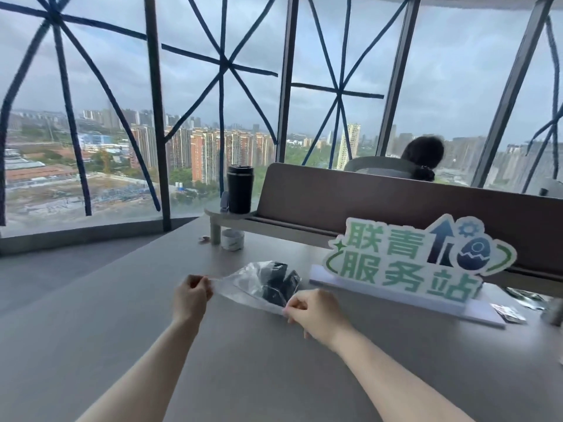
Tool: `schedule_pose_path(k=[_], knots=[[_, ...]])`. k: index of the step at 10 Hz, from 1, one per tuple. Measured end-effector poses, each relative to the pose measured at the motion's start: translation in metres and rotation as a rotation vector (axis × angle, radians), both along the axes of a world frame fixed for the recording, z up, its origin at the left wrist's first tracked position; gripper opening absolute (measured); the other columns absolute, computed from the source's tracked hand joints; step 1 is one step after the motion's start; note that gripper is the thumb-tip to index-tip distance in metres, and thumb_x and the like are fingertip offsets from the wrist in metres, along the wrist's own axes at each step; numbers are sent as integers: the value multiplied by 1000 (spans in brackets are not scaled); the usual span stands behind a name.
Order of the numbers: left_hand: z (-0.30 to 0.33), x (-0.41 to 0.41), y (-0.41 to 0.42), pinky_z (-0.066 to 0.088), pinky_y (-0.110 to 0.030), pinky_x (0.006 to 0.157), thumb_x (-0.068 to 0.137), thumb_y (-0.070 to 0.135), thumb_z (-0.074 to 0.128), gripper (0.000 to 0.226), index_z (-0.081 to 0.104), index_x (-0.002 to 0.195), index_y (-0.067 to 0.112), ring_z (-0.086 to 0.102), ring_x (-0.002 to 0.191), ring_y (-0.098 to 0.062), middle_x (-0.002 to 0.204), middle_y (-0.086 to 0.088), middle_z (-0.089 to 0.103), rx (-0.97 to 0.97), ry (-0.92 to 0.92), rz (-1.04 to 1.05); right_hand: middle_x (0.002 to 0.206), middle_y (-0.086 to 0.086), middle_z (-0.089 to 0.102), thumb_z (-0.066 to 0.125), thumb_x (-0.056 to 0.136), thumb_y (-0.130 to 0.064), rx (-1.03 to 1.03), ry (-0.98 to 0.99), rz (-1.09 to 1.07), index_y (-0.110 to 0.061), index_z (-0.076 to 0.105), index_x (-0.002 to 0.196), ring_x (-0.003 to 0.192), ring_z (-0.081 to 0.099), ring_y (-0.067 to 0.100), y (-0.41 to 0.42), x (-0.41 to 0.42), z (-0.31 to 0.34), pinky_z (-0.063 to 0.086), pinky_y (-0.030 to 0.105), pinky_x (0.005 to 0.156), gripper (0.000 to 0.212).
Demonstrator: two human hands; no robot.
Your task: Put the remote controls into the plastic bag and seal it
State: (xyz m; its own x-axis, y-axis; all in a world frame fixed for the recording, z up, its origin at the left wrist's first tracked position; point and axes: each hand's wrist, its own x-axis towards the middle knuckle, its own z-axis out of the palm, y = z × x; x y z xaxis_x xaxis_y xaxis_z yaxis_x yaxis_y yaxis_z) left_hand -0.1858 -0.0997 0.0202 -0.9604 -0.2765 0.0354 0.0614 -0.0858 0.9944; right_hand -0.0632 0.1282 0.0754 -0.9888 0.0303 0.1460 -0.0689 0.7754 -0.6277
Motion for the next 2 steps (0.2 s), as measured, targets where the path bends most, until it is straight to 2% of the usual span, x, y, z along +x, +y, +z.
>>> schedule_pose_path(k=[1, 2], knots=[[-13, 28, -13, 50, -38, 73, 93, 4, 47, 21, 59, 106, -7, 55, 67, -22, 74, -10, 57, 7, -71, 50, 79, 1, 78, 63, 90, -26, -130, -22, 8, -17, 74, 81, 40, 56, 16, 9, 39, 3, 42, 18, 46, 17], [-24, 79, -18, 47, -37, 70, 92, 1, 47, 18, 61, 104, -2, 55, 71, -27, 85, -15, 60, -28, -26, 104, 77, 1, 78, 63, 94, -22, -332, 108, -81, -18, 76, 81, 44, 55, 18, 40, 91, 30, 48, 25, 49, 19]])
